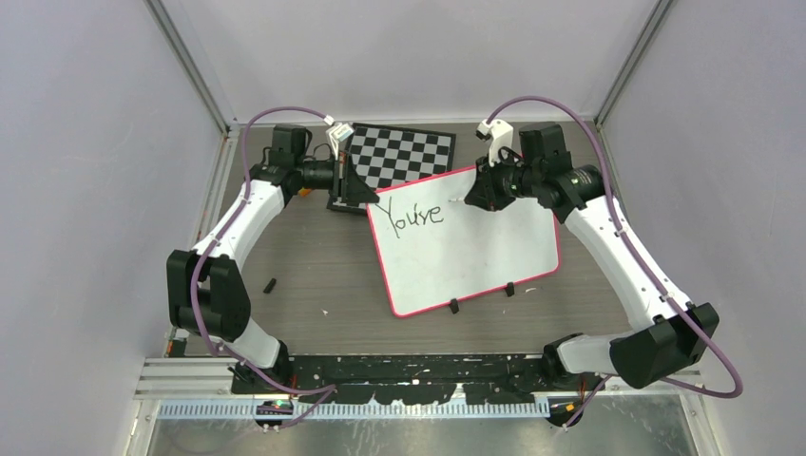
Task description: Write a sentence on the whiteboard
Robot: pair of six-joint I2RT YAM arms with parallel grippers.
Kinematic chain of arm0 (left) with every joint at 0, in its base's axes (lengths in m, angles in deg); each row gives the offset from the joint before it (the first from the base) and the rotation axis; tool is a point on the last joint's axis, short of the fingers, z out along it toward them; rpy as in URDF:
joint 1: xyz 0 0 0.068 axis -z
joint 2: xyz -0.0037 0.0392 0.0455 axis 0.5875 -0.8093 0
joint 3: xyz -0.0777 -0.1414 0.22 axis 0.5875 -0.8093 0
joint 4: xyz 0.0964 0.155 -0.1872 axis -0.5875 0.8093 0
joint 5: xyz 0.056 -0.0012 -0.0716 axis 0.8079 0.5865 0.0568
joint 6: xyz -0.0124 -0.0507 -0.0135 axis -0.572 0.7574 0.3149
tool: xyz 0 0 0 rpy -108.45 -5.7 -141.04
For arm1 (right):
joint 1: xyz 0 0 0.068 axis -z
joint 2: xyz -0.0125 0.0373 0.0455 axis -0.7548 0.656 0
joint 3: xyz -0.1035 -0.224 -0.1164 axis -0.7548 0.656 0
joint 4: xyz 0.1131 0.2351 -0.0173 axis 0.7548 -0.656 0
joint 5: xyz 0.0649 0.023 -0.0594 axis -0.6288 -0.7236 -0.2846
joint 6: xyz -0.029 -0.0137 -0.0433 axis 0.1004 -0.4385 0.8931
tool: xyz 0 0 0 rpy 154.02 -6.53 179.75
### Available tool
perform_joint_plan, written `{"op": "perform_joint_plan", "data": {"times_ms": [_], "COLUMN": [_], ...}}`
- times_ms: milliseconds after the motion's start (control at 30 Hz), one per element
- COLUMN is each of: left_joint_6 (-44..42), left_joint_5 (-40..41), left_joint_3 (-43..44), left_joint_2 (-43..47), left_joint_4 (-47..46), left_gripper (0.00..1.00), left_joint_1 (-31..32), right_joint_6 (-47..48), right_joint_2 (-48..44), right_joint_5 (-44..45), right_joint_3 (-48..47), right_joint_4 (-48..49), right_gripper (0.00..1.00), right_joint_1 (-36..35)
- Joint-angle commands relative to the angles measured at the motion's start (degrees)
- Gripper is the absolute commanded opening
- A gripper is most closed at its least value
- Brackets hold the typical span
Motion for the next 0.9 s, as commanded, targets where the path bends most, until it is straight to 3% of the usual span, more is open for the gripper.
{"op": "perform_joint_plan", "data": {"times_ms": [0, 867], "left_joint_6": [-0.7, -0.9], "left_joint_5": [1.1, 1.4], "left_joint_3": [0.4, 0.7], "left_joint_2": [-1.4, -1.9], "left_joint_4": [3.7, 4.1], "left_gripper": [0.0, 0.0], "left_joint_1": [2.3, 2.3], "right_joint_6": [-0.7, 1.2], "right_joint_2": [0.1, 0.6], "right_joint_5": [0.9, 4.8], "right_joint_3": [-0.4, 2.3], "right_joint_4": [3.0, 2.4], "right_gripper": [0.0, 0.0], "right_joint_1": [0.1, 0.1]}}
